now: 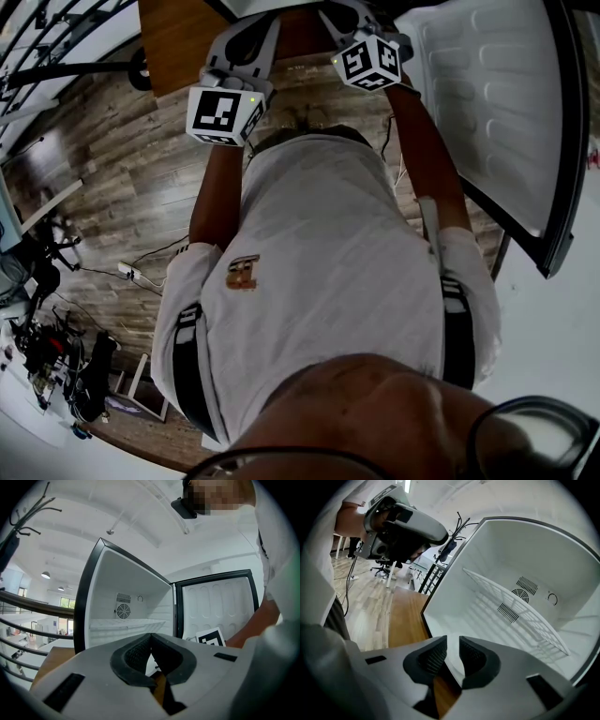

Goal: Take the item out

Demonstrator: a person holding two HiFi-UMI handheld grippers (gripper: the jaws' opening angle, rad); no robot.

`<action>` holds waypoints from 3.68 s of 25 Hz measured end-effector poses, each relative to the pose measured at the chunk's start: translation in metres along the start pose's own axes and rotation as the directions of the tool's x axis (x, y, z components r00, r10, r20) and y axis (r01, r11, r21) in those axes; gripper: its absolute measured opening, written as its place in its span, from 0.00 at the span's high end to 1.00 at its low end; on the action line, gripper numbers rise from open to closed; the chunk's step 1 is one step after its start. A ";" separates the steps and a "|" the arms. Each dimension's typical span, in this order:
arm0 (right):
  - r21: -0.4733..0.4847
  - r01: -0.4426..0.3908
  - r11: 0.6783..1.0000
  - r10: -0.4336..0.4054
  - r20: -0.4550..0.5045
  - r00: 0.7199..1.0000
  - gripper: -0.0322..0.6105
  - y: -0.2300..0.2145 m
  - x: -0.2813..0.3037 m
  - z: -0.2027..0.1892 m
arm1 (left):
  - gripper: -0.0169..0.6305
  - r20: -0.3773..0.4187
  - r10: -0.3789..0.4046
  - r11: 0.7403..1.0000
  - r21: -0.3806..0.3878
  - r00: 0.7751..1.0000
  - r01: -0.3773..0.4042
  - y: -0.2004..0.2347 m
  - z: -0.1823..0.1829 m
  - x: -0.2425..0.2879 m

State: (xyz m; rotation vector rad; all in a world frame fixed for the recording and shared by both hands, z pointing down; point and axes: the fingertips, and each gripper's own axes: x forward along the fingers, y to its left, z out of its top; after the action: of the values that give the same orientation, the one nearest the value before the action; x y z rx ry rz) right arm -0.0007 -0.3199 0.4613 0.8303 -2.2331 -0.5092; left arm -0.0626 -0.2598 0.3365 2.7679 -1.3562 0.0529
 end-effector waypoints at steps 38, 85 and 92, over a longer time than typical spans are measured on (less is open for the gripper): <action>-0.294 -0.234 0.927 0.124 -0.349 0.929 0.69 0.010 0.081 -0.073 | 0.95 -0.057 0.018 1.000 -0.023 0.998 -0.019 0.029 -0.030 0.000; -0.513 0.077 0.855 -0.176 -0.147 0.973 0.89 -0.001 0.045 -0.043 | 0.95 -0.089 -0.054 0.998 -0.027 0.995 0.052 0.019 -0.042 0.016; -0.525 0.098 0.846 -0.191 -0.126 0.974 0.89 0.000 0.037 -0.033 | 0.95 -0.089 -0.063 0.998 -0.027 0.994 0.060 0.023 -0.044 0.015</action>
State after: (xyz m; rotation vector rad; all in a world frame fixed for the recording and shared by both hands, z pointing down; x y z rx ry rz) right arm 0.0027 -0.3494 0.5016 0.7222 -1.7512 -1.0164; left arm -0.0719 -0.2829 0.3817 2.7488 -1.2414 0.1549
